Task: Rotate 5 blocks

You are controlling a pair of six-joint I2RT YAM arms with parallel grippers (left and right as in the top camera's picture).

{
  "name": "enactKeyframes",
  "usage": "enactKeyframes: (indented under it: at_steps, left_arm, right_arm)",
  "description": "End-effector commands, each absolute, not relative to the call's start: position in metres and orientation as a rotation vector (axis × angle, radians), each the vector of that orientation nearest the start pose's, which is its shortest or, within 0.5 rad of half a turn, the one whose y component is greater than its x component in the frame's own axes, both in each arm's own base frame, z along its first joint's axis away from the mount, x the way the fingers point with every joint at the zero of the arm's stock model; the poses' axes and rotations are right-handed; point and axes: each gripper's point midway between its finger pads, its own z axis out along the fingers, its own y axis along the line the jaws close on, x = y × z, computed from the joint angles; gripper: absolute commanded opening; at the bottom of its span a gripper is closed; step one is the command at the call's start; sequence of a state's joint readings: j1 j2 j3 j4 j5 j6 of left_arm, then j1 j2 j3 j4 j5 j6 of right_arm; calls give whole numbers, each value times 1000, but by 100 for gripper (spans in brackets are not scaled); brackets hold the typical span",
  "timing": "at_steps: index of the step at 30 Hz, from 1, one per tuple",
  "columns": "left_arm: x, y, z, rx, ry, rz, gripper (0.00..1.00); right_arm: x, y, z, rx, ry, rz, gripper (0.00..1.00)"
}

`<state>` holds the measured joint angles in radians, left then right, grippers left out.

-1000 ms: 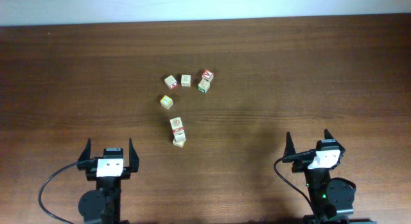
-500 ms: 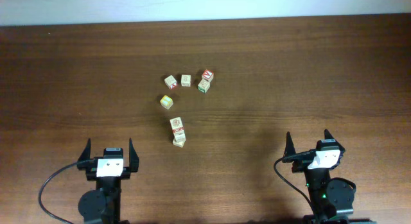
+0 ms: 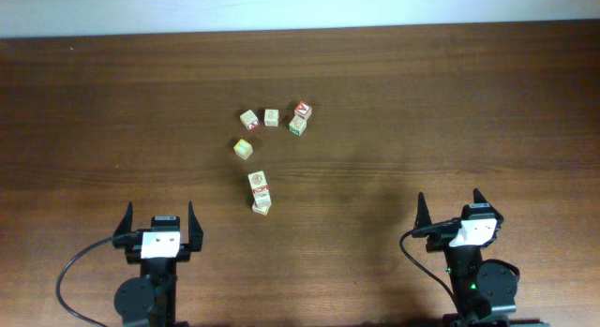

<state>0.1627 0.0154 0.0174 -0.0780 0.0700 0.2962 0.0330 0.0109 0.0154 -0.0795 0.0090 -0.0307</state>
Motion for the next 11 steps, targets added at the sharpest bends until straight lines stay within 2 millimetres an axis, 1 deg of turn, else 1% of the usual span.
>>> enactKeyframes:
  at_steps: [1,11]
  left_arm:
    - [244,28,158,173,1643,304,99]
    - [244,28,158,173,1643,304,99]
  right_arm:
    - [246,5,156,-42,1648,-13,99]
    - [246,5,156,-42,1648,-13,99]
